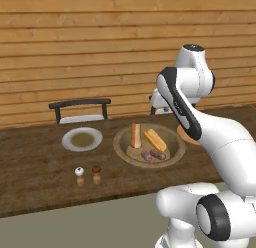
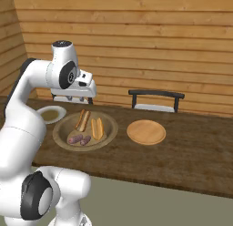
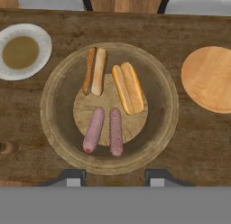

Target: Place one bun and one sausage from the bowl on each plate.

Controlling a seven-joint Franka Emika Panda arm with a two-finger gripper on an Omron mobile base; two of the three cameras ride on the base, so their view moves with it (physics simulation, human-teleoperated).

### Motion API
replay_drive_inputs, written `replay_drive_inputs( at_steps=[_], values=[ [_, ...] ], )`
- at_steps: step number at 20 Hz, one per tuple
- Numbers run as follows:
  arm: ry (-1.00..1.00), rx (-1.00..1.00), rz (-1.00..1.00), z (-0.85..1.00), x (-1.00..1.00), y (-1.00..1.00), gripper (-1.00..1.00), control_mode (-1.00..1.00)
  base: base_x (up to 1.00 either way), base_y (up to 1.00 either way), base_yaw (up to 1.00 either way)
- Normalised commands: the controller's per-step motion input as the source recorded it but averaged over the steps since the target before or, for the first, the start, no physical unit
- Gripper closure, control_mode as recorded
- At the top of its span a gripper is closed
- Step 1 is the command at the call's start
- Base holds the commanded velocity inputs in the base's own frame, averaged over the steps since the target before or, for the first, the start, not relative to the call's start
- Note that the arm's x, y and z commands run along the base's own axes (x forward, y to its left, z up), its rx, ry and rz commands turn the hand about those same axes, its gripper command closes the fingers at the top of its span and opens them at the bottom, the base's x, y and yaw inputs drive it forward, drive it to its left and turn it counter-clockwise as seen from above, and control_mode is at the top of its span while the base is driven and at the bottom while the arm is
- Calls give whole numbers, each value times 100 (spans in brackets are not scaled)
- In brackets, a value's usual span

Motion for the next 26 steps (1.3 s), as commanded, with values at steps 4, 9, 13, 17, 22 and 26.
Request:
replay_drive_inputs(
  at_steps=[4,9,13,17,22,26],
  values=[
    [0,0,0,0,0,0,-100,-100,0,0,0],
    [0,0,0,0,-1,-1,-100,-100,0,0,0],
    [-2,0,0,-32,4,-1,-100,-100,0,0,0],
    [-3,-2,0,-82,50,0,-100,-100,0,0,0],
    [-4,-5,0,-71,49,0,-100,-100,0,0,0],
    [-10,-4,0,-59,26,0,-100,-100,0,0,0]
  ],
)
